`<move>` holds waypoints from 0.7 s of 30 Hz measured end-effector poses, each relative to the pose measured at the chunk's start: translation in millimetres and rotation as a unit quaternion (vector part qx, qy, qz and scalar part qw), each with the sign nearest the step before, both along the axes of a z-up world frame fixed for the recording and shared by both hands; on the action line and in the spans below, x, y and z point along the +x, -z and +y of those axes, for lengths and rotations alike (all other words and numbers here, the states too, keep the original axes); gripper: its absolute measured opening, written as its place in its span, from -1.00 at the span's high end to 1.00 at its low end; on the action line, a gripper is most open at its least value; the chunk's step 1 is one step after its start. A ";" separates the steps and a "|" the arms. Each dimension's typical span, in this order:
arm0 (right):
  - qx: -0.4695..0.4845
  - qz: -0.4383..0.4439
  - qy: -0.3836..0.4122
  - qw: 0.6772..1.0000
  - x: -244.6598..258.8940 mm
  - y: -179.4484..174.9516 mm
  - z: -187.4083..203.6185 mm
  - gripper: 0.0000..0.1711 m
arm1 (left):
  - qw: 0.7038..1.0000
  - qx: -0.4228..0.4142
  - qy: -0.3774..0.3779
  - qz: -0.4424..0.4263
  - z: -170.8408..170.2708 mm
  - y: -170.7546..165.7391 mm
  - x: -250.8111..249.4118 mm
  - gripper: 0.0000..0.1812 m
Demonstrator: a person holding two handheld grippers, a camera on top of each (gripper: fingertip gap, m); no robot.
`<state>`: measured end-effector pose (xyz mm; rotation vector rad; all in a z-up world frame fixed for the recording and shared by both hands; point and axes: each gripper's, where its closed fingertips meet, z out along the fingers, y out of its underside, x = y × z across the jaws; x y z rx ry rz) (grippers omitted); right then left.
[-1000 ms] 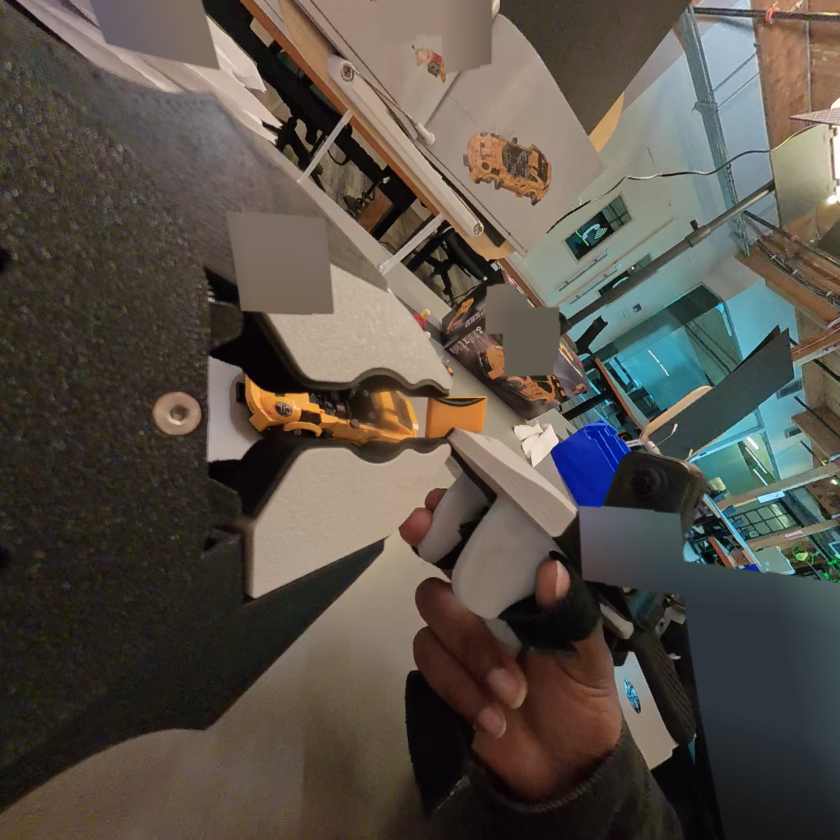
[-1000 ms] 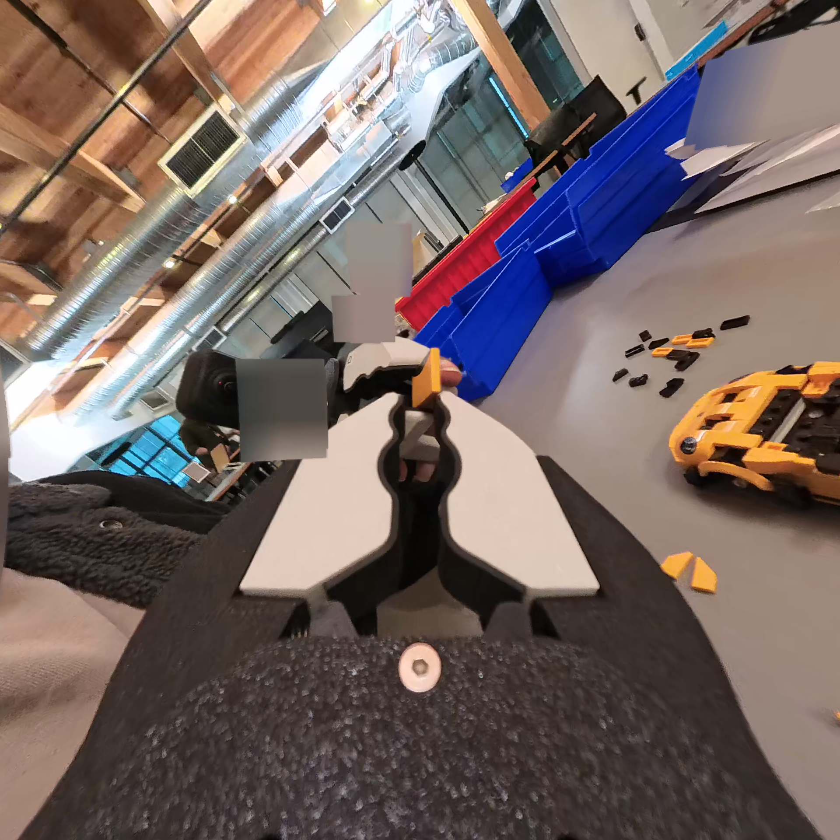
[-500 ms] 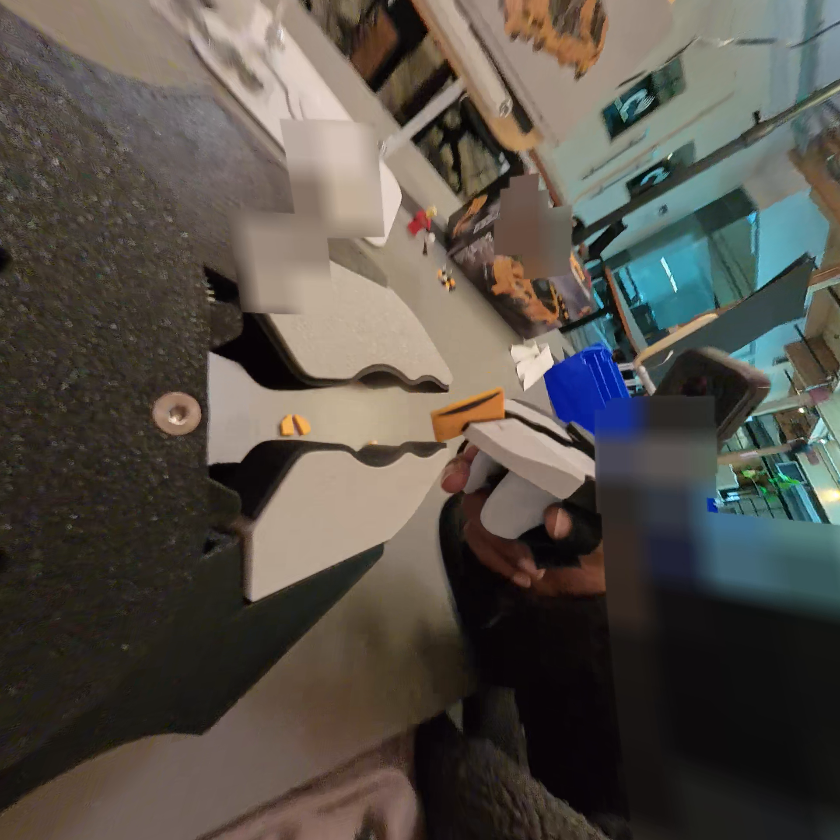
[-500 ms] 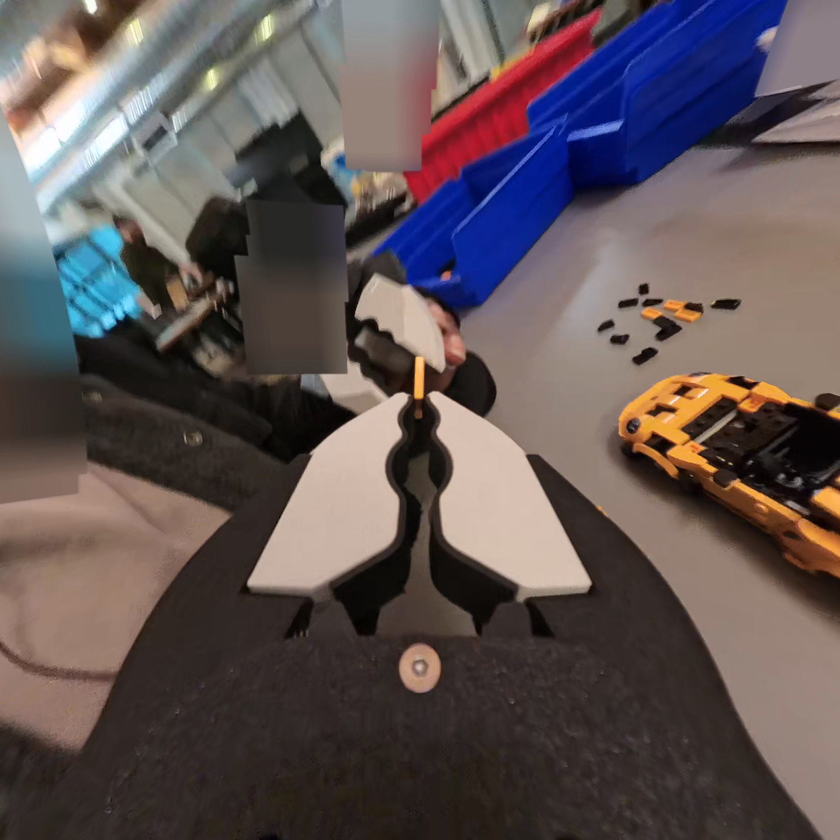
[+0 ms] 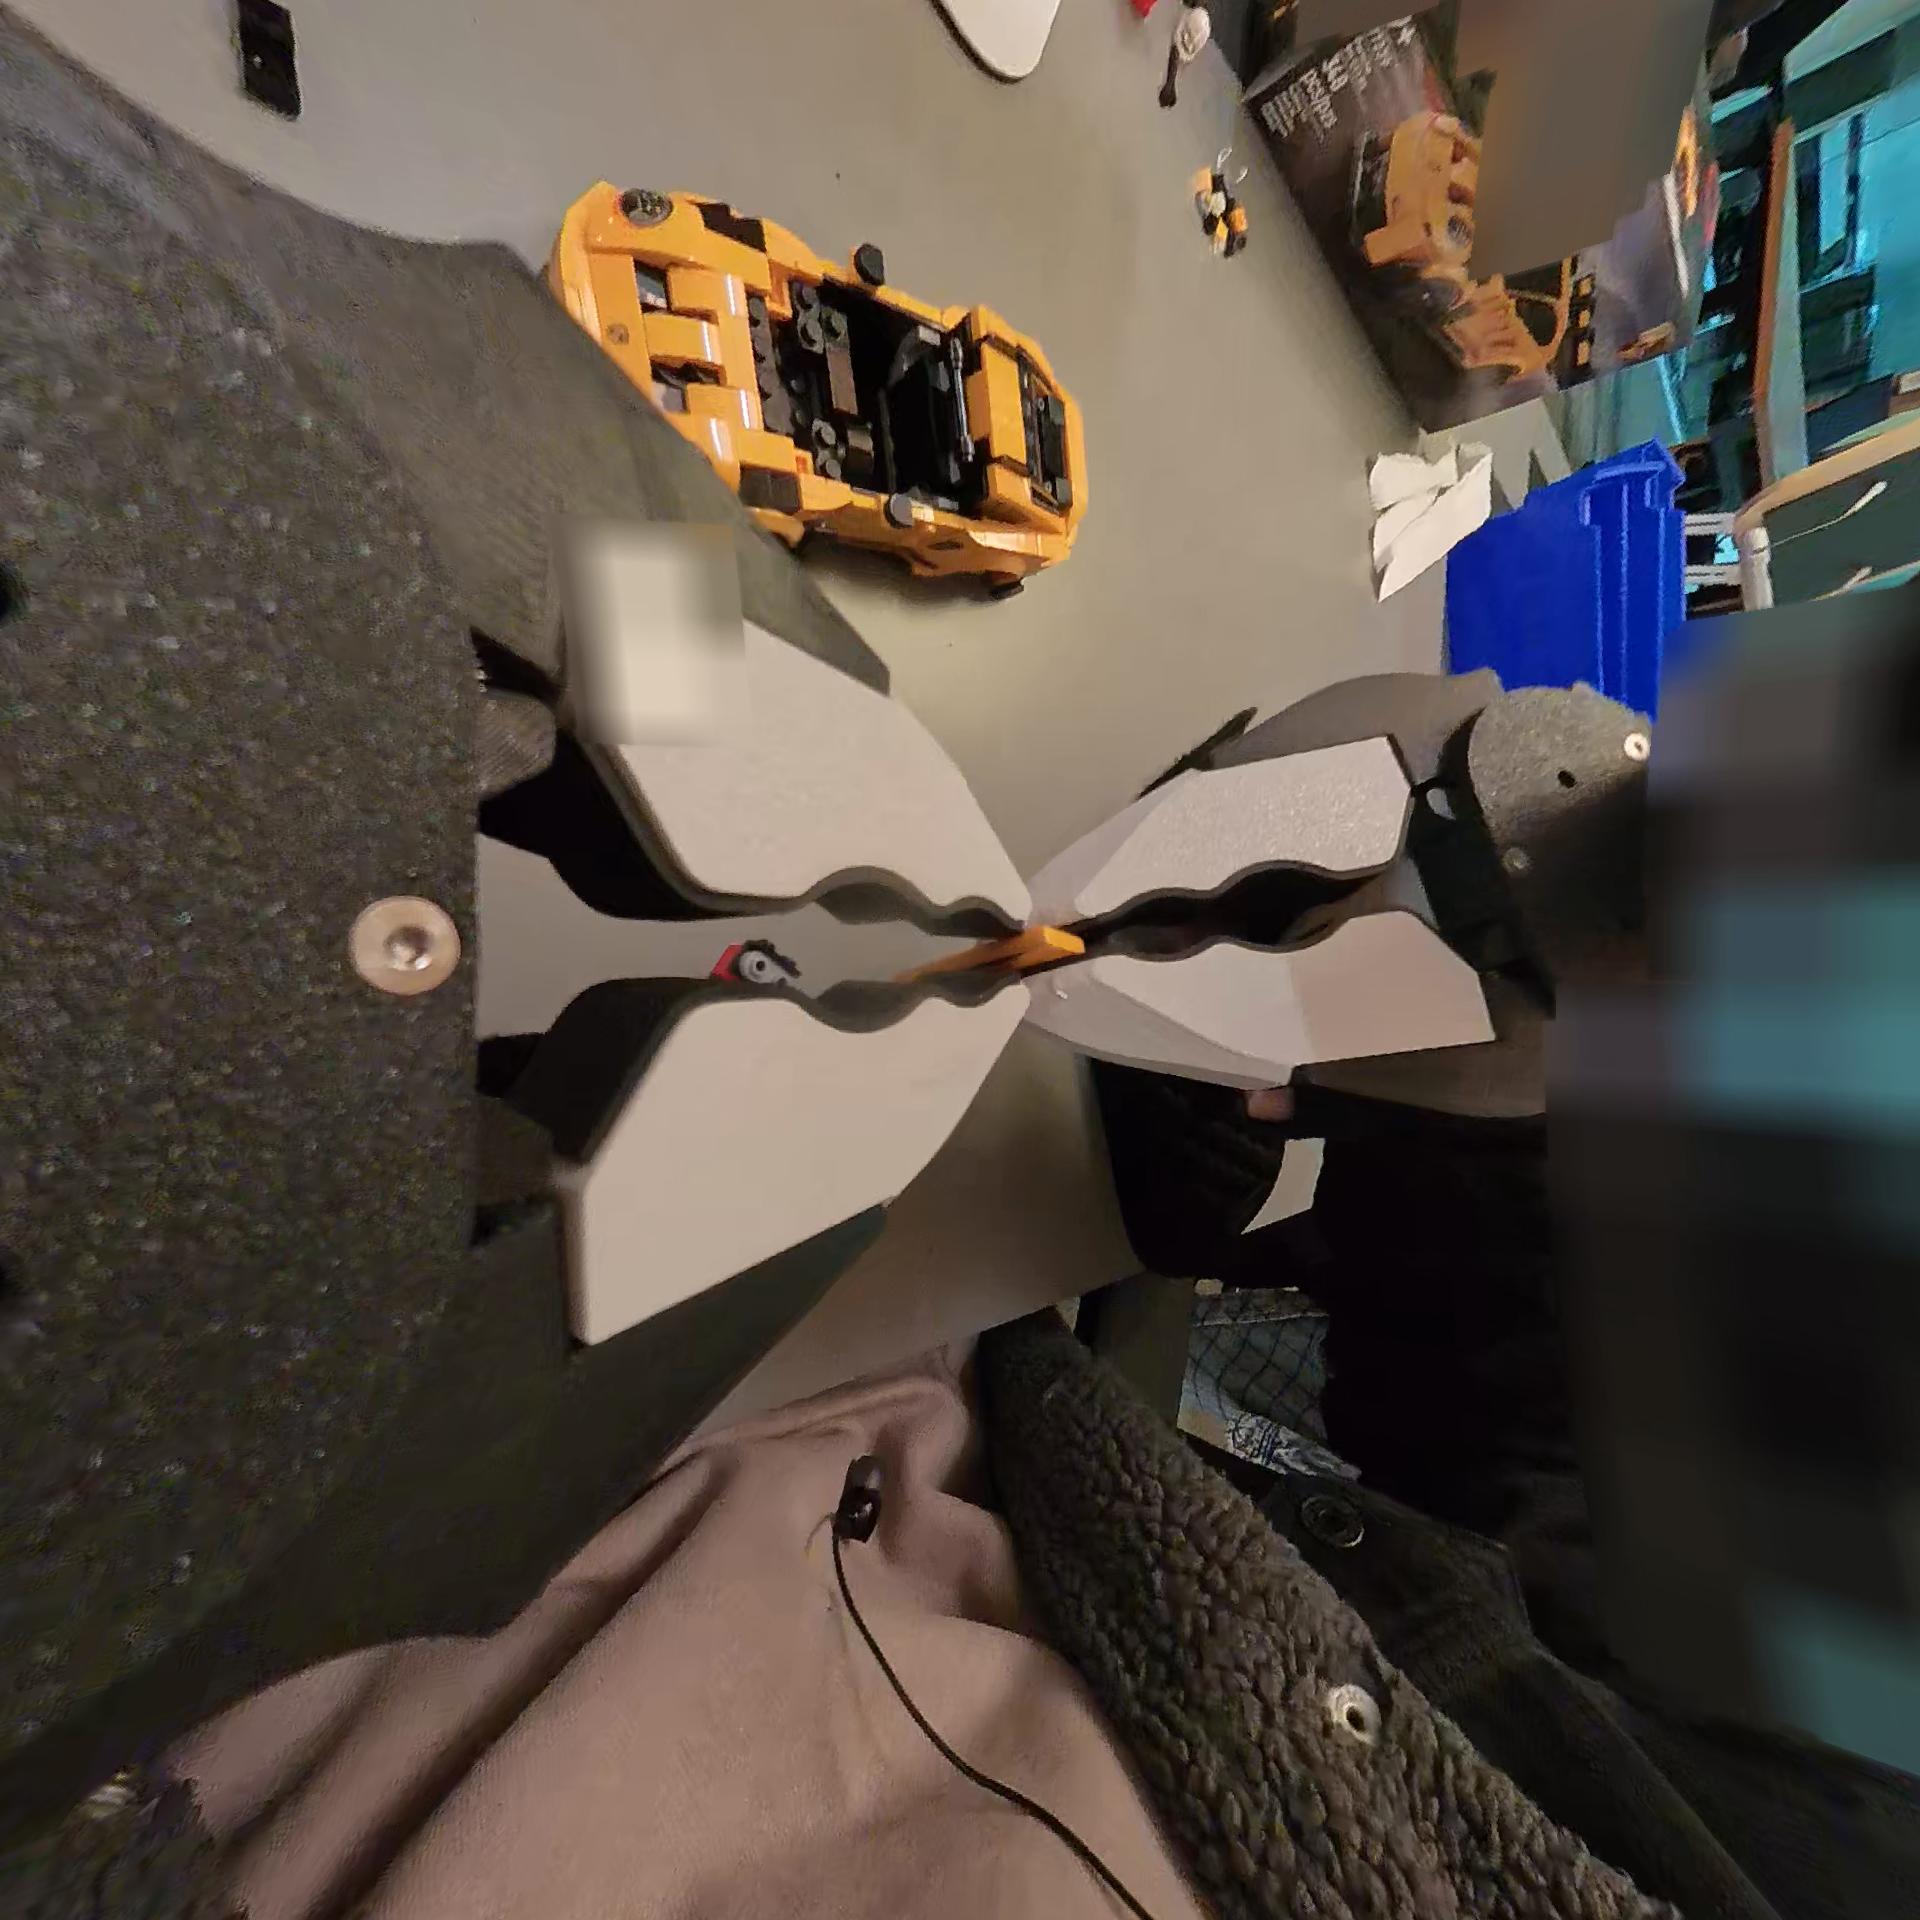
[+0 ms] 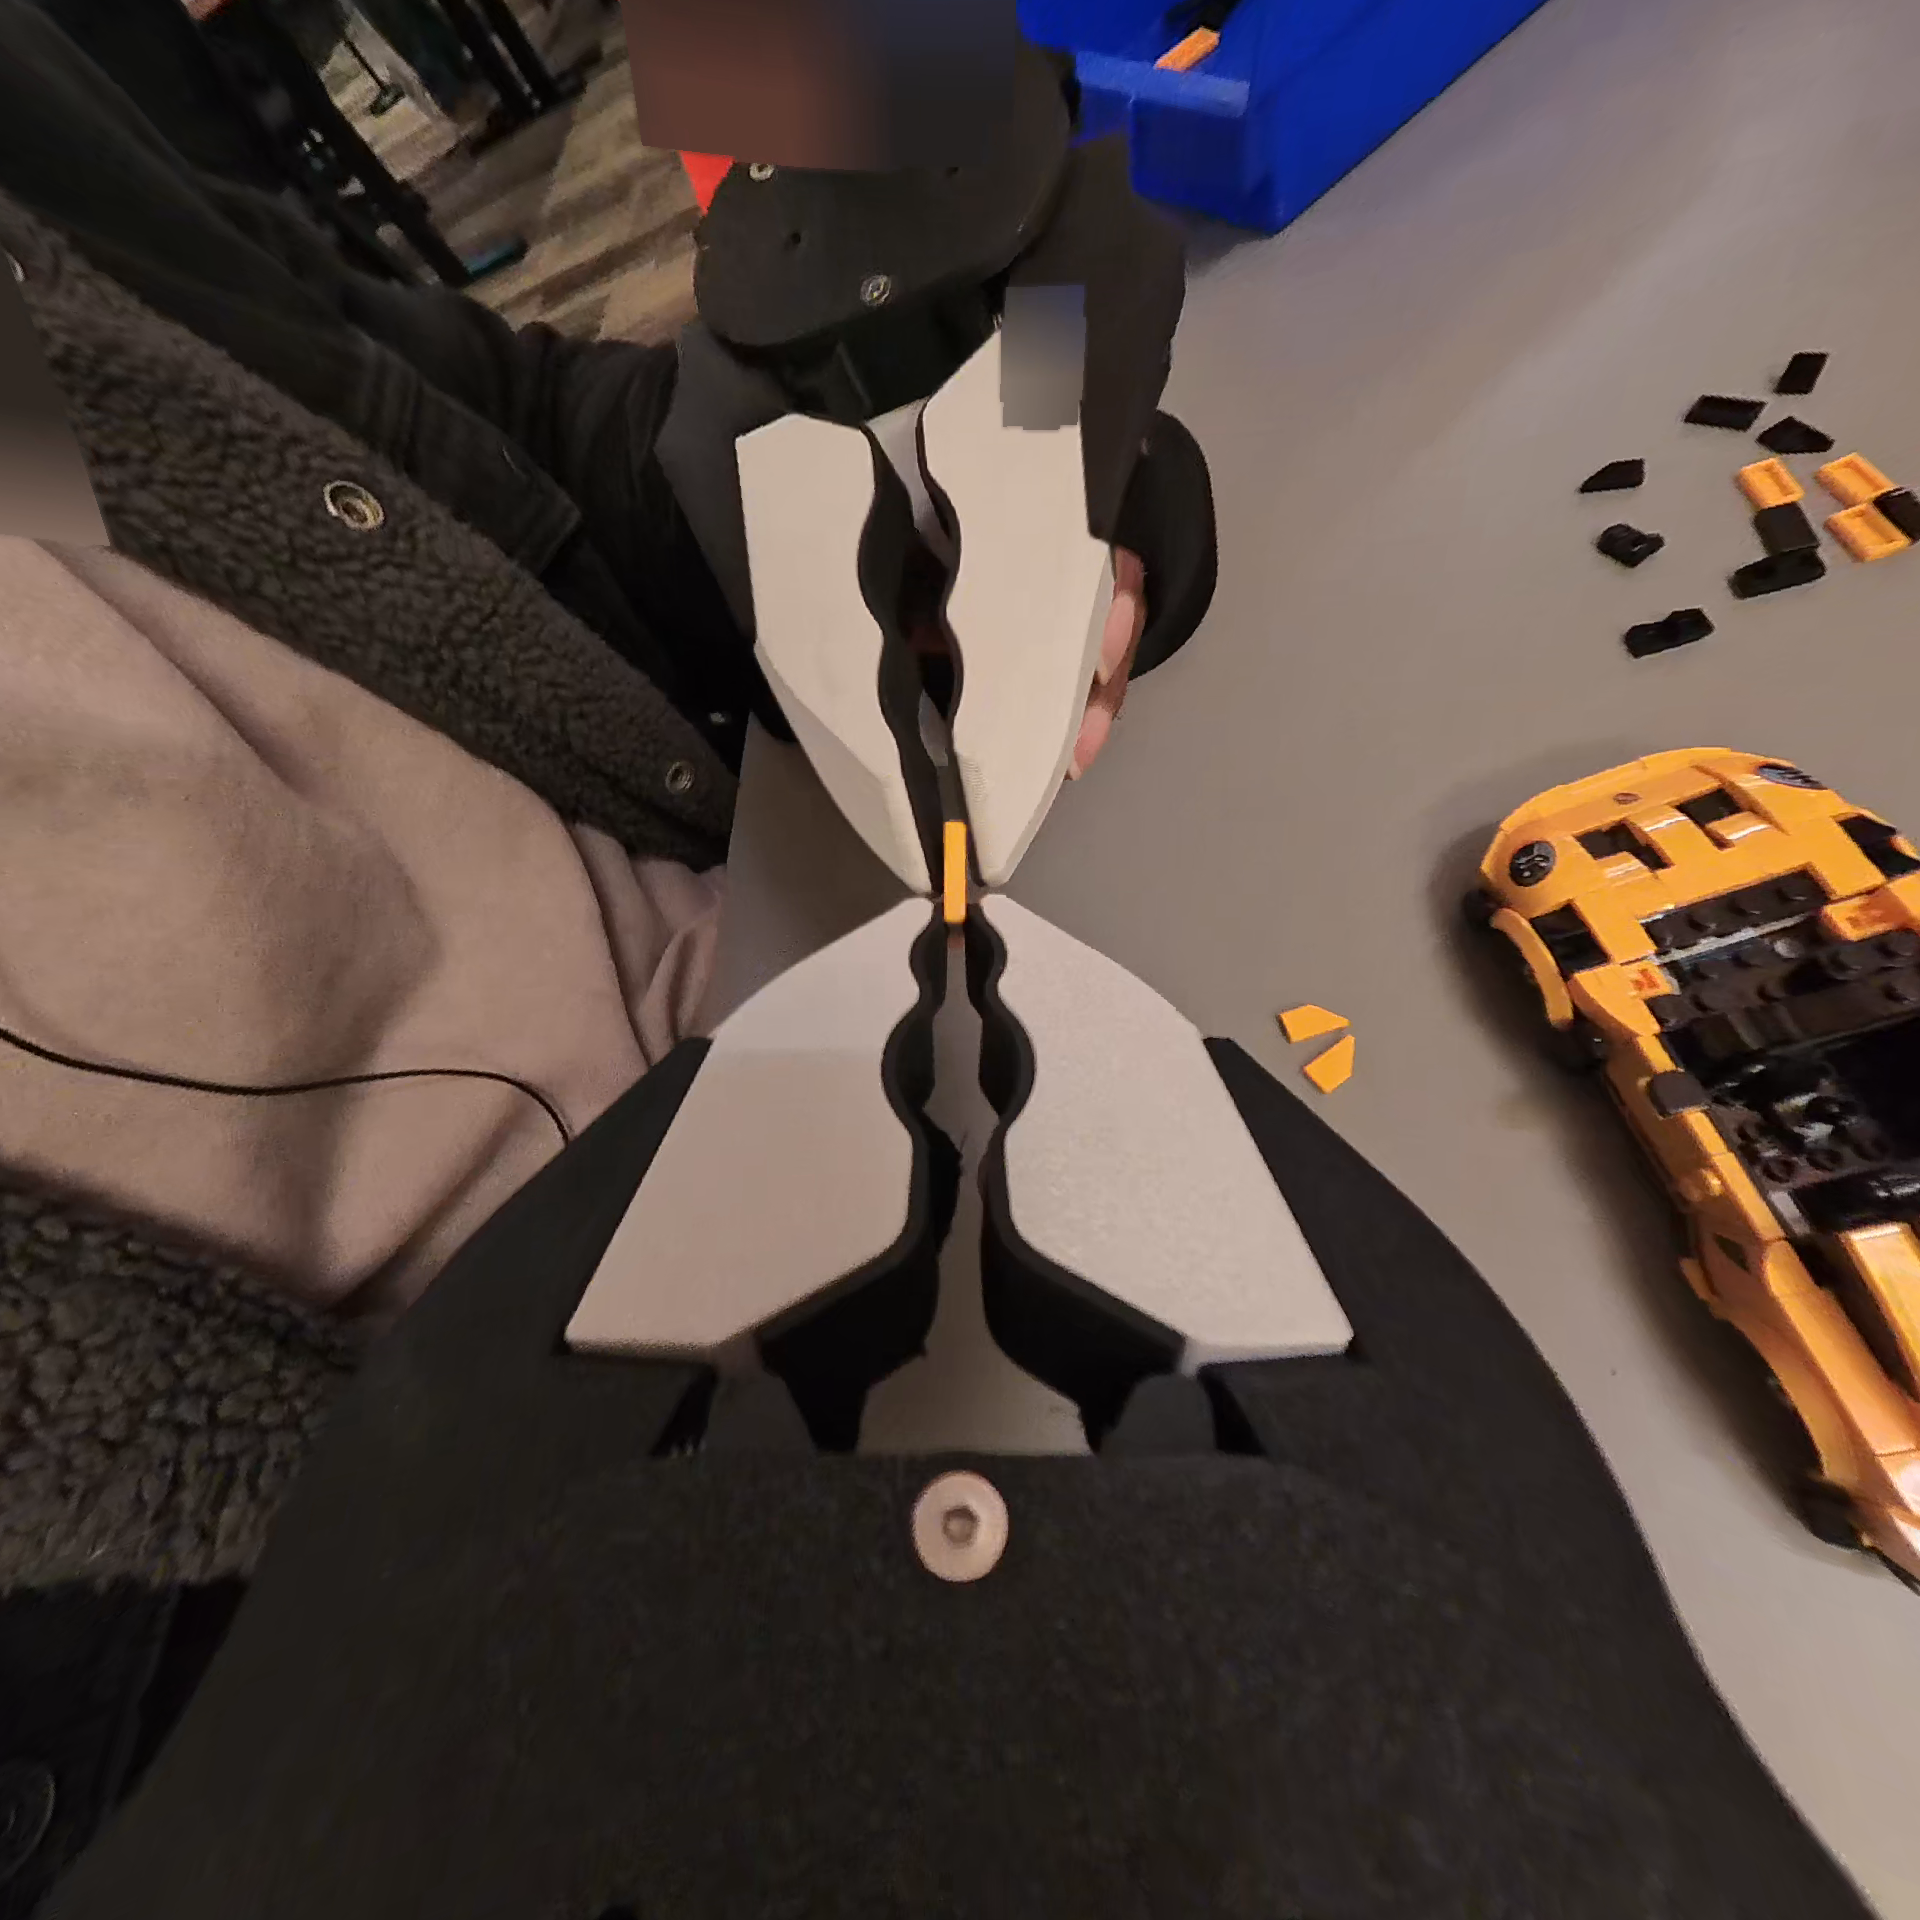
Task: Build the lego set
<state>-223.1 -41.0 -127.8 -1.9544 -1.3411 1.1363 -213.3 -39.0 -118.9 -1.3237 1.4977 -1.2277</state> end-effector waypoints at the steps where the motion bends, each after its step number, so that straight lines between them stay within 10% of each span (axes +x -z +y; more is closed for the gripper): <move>1: -0.003 -0.004 -0.006 1.000 0.1 1.3 -0.8 0.97 | 1.000 -0.003 0.002 0.004 -0.8 1.2 0.0 0.95; 21: 0.021 0.153 0.137 0.978 -6.5 -32.2 38.7 0.92 | 0.965 -0.226 -0.061 -0.115 39.6 -32.8 -13.5 0.97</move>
